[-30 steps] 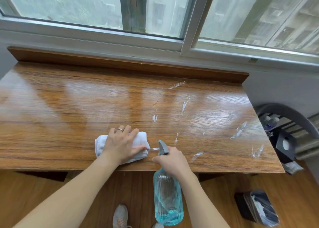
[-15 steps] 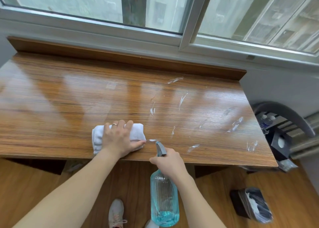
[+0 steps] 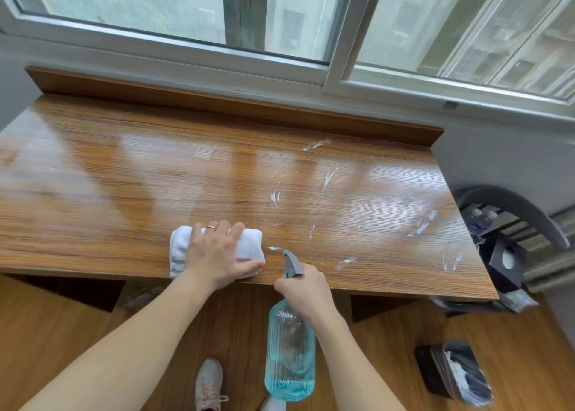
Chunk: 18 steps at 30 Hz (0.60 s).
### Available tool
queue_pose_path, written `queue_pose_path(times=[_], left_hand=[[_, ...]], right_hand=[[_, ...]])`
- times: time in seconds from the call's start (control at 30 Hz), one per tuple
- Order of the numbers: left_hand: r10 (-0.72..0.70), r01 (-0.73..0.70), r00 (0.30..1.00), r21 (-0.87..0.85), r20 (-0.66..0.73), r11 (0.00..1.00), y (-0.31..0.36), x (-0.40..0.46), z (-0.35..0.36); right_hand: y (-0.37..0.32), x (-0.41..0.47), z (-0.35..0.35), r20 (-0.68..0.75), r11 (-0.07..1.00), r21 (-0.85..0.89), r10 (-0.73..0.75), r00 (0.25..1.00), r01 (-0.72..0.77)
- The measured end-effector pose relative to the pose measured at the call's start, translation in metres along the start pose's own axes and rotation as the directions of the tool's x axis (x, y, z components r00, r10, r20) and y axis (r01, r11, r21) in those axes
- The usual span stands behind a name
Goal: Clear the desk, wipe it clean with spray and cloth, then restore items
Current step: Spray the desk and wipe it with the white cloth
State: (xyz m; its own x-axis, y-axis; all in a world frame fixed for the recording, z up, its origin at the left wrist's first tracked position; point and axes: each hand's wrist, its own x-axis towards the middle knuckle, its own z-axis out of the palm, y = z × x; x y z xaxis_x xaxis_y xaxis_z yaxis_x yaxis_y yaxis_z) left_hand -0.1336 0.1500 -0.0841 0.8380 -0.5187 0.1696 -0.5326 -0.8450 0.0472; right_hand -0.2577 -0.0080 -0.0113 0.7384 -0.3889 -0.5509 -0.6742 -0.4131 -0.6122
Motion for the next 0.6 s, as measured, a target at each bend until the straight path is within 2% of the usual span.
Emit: queue_pose_path(times=[0.2,0.33,0.47,0.6], left_hand=[[0.011,-0.011,0.999,0.018,-0.051,1.000,0.040,-0.016,0.006],[0.009,-0.007,0.998,0.043,-0.066,0.999,0.043,-0.004,0.013],[0.056,-0.053,0.997,0.075,-0.049,0.996,0.042,0.022,0.017],[0.017,-0.018,1.000,0.077,0.001,0.997,0.049,0.061,0.016]], right_hand=[[0.001,0.005,-0.010,-0.033,1.000,-0.014,-0.006,0.999,0.005],[0.004,0.011,-0.015,-0.037,0.999,-0.034,-0.018,0.999,0.017],[0.005,0.015,-0.016,-0.031,1.000,-0.021,-0.024,0.999,0.023],[0.009,0.017,-0.013,-0.043,0.999,-0.017,-0.028,0.999,0.027]])
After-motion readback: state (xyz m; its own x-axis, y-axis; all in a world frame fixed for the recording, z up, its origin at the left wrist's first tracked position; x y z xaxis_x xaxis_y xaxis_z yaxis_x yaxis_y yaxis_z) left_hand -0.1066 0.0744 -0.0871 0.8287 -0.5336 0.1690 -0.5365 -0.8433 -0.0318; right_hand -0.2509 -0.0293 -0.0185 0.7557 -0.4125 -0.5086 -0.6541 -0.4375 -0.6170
